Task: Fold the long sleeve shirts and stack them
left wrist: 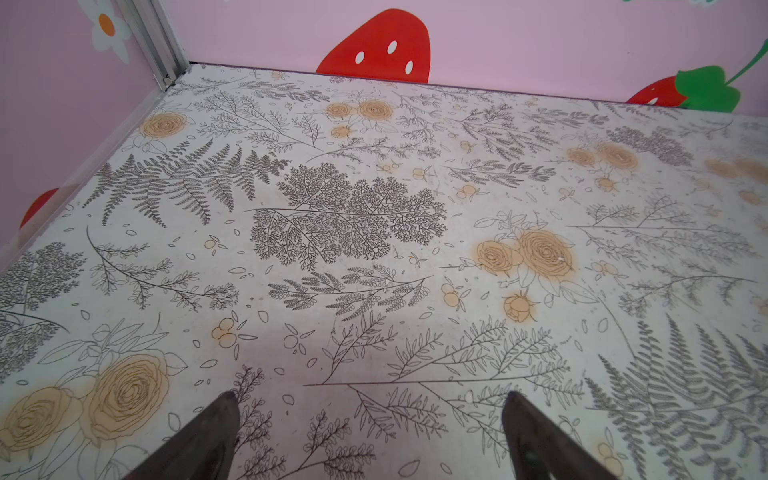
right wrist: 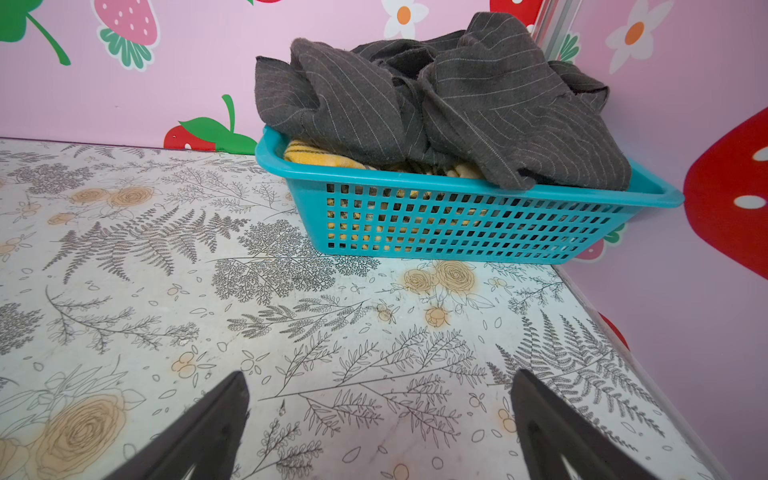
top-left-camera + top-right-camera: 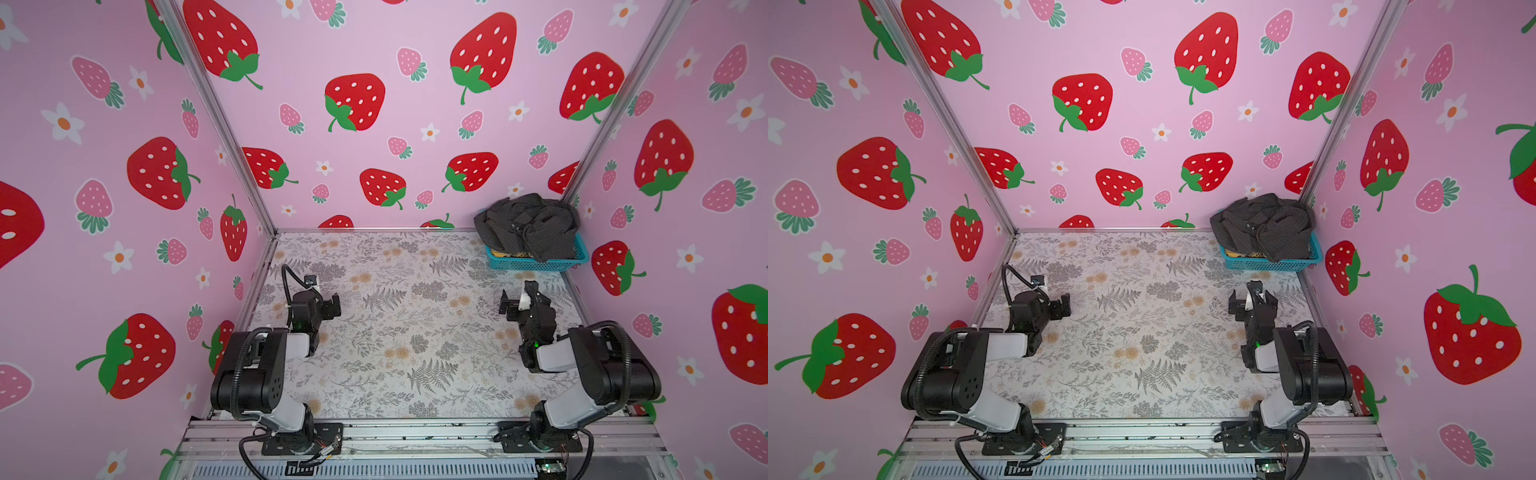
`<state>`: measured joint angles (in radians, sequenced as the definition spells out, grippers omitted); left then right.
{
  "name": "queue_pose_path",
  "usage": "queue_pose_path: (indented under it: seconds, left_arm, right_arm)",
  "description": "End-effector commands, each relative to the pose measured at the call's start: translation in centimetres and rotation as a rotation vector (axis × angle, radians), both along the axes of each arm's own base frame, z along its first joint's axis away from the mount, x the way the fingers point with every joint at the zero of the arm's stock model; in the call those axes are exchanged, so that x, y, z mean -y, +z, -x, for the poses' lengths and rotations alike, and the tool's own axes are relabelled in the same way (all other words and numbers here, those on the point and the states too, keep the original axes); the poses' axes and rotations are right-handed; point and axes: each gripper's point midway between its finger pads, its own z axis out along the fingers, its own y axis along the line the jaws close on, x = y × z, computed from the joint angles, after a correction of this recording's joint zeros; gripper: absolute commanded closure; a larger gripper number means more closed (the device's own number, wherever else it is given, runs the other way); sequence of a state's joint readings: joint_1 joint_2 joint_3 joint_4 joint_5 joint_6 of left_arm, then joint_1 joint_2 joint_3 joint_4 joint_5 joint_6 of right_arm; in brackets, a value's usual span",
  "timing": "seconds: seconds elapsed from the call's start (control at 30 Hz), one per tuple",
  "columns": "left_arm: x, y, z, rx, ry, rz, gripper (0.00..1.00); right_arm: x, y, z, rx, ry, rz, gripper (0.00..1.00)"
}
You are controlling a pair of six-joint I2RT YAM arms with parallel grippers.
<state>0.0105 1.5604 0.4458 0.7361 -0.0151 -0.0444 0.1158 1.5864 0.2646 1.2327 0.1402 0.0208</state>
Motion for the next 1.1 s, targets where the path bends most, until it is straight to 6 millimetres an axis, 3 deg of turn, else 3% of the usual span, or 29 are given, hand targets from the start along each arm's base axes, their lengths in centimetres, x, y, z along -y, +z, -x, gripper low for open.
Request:
queue_pose_path:
  seconds: [0.0,0.23,0.3,0.37,0.43,0.5,0.53,0.63,0.67,0.73,0.83,0.9,1.07]
  left_arm:
    - [0.0,1.4,-0.7,0.041,-0.012,-0.013,0.01]
    - [0.0,1.3,-0.7,0.04,-0.012,-0.012,0.01]
    - [0.0,1.9,-0.9,0.057,-0.012,-0.012,0.01]
    - [-0.5,3.9,-1.7,-0.035,0.03,-0.042,0.01]
    - [-2.5,7.9,-2.9,-0.079,0.181,-0.056,0.01]
    - [-3.7,11.6,-3.0,-0.08,0.32,0.02,0.03]
    - [-3.3,13.5,-3.0,-0.06,0.348,0.072,0.03]
    - [0.1,17.7,-2.8,0.021,0.327,0.185,0.03]
    - [1.5,18.6,-2.7,0.028,0.305,0.21,0.04]
    - [5.3,19.3,-2.2,0.002,0.201,0.258,0.05]
    - [10.8,18.7,-1.1,-0.068,0.007,0.292,0.07]
    - [13.3,17.9,-0.1,-0.11,-0.064,0.262,0.08]
    - [16.0,15.2,1.6,-0.184,-0.13,0.22,0.09]
  right_arm:
    - [-0.1,1.0,-0.2,0.034,0.001,0.014,0.0]
    - [-0.1,1.0,-0.2,0.034,0.0,0.012,0.0]
    - [0.4,2.0,-0.5,0.052,-0.037,0.011,0.0]
    - [0.6,4.7,-2.4,-0.027,-0.104,0.024,0.0]
    - [0.7,10.6,-4.3,-0.067,-0.191,-0.129,0.0]
    - [-0.8,15.0,-5.6,-0.065,-0.151,-0.303,0.0]
    - [-1.8,15.7,-6.0,-0.065,-0.098,-0.321,0.0]
    - [-0.7,16.0,-7.8,-0.053,-0.129,-0.501,0.0]
    - [-0.5,16.4,-8.8,-0.078,-0.15,-0.497,0.0]
    - [-0.7,15.4,-12.1,-0.218,-0.191,-0.415,0.05]
    - [-1.2,12.4,-16.4,-0.401,-0.203,-0.274,0.15]
    - [-0.9,11.2,-18.3,-0.48,-0.225,-0.195,0.19]
    - [-1.4,8.3,-21.9,-0.561,-0.199,-0.103,0.19]
